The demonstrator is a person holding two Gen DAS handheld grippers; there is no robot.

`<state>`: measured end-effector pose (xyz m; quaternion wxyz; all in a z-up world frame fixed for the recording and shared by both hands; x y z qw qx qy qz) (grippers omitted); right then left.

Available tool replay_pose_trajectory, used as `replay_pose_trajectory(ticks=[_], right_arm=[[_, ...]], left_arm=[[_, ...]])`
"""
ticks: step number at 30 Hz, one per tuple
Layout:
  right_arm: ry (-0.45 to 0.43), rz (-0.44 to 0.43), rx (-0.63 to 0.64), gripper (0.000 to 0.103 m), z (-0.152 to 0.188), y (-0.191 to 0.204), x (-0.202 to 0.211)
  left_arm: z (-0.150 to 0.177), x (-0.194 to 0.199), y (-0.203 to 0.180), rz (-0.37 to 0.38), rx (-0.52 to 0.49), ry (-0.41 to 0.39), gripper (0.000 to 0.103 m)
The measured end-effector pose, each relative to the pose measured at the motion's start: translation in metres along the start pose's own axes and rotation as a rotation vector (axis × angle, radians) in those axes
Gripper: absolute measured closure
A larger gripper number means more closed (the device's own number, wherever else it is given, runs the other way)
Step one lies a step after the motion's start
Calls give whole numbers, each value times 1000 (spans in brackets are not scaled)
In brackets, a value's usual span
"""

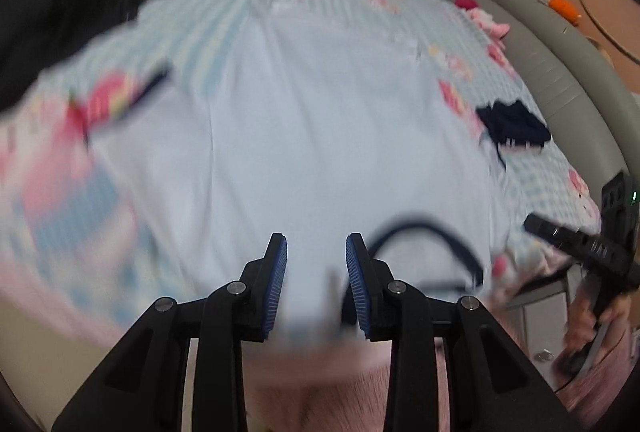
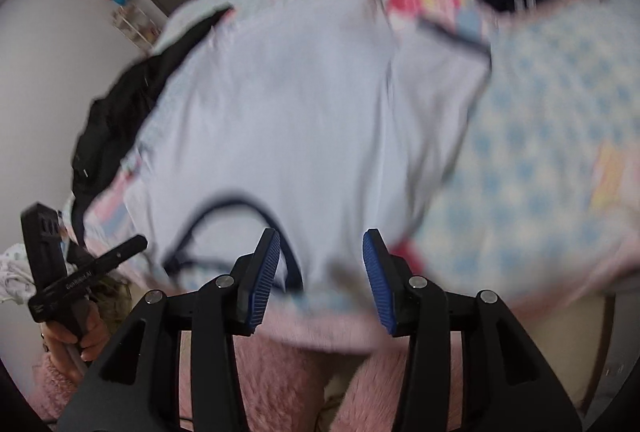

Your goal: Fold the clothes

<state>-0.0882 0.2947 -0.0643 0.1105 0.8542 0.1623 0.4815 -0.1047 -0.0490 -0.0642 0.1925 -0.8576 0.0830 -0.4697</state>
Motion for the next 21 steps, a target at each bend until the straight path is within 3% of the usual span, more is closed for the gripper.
replay_pose_trajectory(ticks=[3, 6, 11, 13, 16, 18, 21], right_arm=[[-35, 41, 51, 58, -75, -10, -4], [-50, 89, 98, 54, -149, -22, -17], [0, 188, 146, 54, -257, -43, -99], [12, 191, 144, 54, -285, -51, -129], [42, 227, 155, 42, -313, -62, -179], [59, 289, 182, 40, -322, -72, -204], [100, 317, 207, 34, -331, -83, -237]], left_arm=[[-69, -10, 7, -37, -31, -62, 70], [-143, -43, 29, -120, -46, -104, 70], [-238, -115, 74, -164, 3, -89, 71], [-264, -147, 91, -161, 40, -68, 71], [-287, -184, 103, -103, 90, -32, 71], [-295, -196, 96, -54, 62, -35, 71], [-305, -209, 81, 29, 6, -20, 70]])
Point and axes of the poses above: each gripper's, at about its wrist camera, not at the fingertips, and x roughly against the way its jaws point, y to its left, z to its underside, the point moved 6 cm from there along -x, roughly the way its jaws point, and after that the axes turned 7 degrees about x, right-handed, at the moved point
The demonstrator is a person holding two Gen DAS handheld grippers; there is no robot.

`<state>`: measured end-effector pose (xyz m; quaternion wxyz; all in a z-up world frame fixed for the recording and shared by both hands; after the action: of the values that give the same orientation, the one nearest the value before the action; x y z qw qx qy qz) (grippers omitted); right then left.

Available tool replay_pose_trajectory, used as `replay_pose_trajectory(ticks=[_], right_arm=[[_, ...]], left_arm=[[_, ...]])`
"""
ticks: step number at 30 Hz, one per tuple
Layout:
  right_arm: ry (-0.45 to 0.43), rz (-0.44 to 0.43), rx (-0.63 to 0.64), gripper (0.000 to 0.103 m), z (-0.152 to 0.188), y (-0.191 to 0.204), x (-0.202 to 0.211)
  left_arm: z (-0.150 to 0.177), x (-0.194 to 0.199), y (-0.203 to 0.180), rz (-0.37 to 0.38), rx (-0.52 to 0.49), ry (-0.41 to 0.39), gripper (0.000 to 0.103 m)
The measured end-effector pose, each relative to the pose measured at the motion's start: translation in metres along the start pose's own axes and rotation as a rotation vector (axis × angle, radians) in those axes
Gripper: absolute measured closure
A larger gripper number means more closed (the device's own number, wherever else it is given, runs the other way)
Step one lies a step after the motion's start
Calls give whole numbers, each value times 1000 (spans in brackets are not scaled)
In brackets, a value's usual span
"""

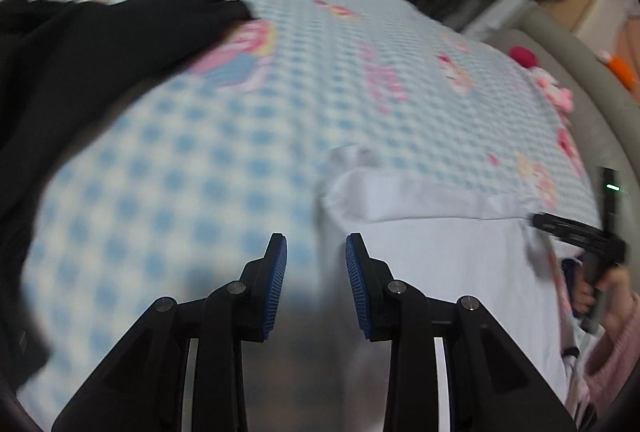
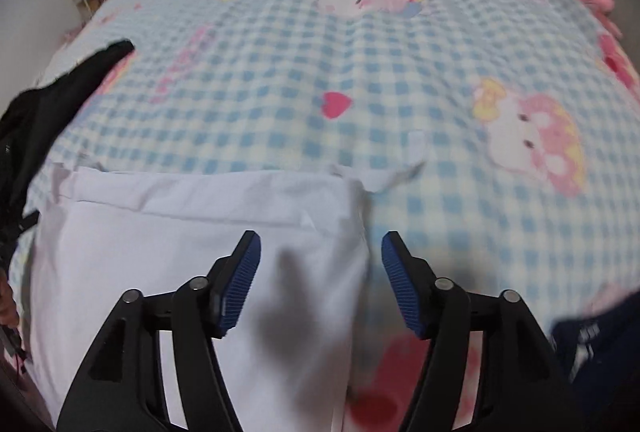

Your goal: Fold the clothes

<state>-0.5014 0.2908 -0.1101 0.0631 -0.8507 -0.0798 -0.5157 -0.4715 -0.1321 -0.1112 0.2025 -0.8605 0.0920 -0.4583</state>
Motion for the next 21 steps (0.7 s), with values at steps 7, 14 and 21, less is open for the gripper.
replay_pose_trajectory(ticks=[7, 14, 21], right_arm=[[-60, -75, 46, 95, 11, -5, -11], [-110, -130, -38, 95, 15, -46, -4], [-73, -278, -136, 81, 14, -45, -25]], left_arm=[[-17, -7, -11, 80, -18, -29, 70], [-27, 0, 9, 169, 80, -57, 70], [-19, -39, -14, 75, -21, 60, 58]])
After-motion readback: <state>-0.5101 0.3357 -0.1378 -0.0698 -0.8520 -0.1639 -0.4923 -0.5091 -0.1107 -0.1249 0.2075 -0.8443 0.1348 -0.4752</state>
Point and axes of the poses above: each gripper's, at about its wrist camera, not at the fingertips, and x roughly against the way its jaws point, y to its left, z to its underside, the point moved 6 cm from there along -x, roughly the way its jaws point, and after that the axes turned 7 degrees about x, right-handed, at the moved point
